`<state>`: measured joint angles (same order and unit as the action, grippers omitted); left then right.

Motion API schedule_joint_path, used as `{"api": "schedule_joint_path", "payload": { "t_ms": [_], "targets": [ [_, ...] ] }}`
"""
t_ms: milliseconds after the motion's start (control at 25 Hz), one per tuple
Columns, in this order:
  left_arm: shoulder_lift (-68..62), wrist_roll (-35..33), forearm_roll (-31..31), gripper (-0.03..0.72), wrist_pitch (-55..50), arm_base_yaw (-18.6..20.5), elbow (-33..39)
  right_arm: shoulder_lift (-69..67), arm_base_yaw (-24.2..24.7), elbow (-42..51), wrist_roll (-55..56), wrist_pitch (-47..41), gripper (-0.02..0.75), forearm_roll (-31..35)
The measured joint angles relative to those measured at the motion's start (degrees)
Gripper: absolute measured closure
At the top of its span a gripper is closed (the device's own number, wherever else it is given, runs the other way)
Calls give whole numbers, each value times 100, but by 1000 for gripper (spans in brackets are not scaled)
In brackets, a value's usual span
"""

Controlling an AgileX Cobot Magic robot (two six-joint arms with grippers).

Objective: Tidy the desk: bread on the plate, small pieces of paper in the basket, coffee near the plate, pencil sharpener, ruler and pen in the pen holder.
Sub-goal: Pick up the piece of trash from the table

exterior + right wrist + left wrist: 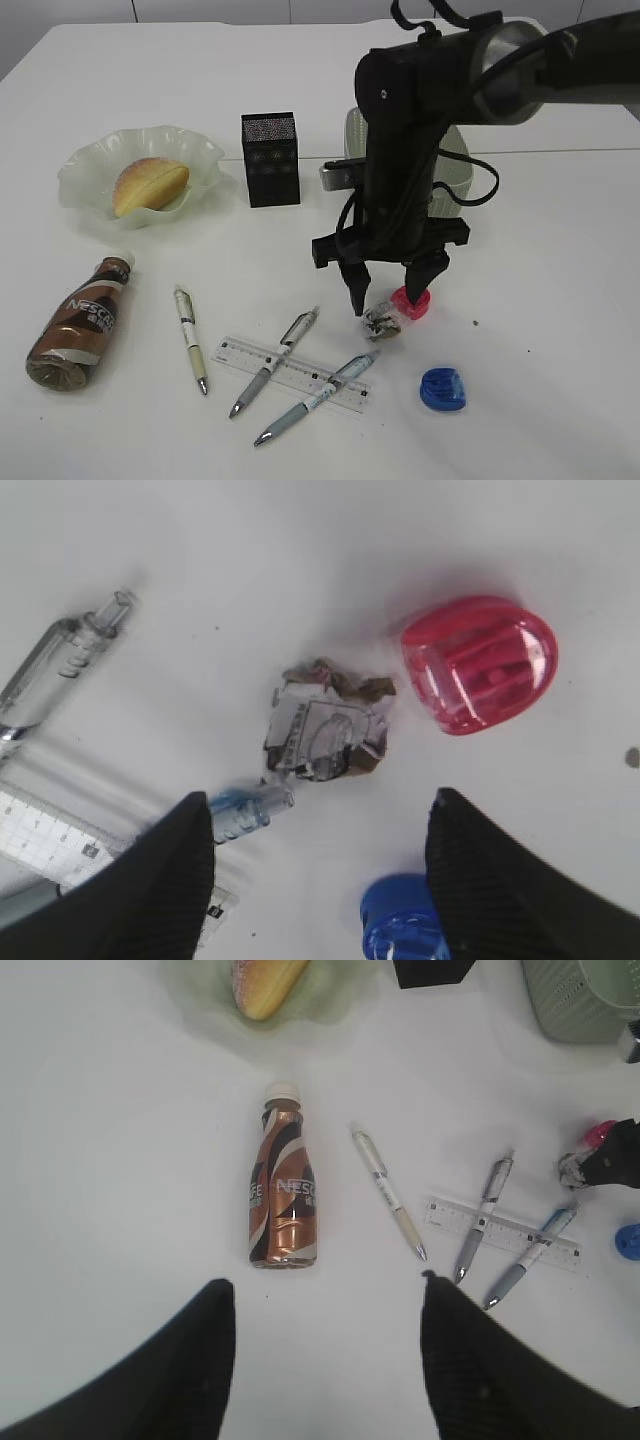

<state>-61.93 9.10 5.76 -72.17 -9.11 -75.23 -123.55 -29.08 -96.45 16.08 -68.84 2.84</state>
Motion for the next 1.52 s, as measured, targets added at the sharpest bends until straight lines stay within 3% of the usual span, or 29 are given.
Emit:
{"api": "schedule_joint_path", "payload": {
  "t_ms": [480,1520],
  "targets": [
    [0,0,12,254,0,0,0,-238,0,0,-144,287,249,245],
    [0,0,12,254,0,0,0,-432,0,0,-200,367,249,36]
  ]
}}
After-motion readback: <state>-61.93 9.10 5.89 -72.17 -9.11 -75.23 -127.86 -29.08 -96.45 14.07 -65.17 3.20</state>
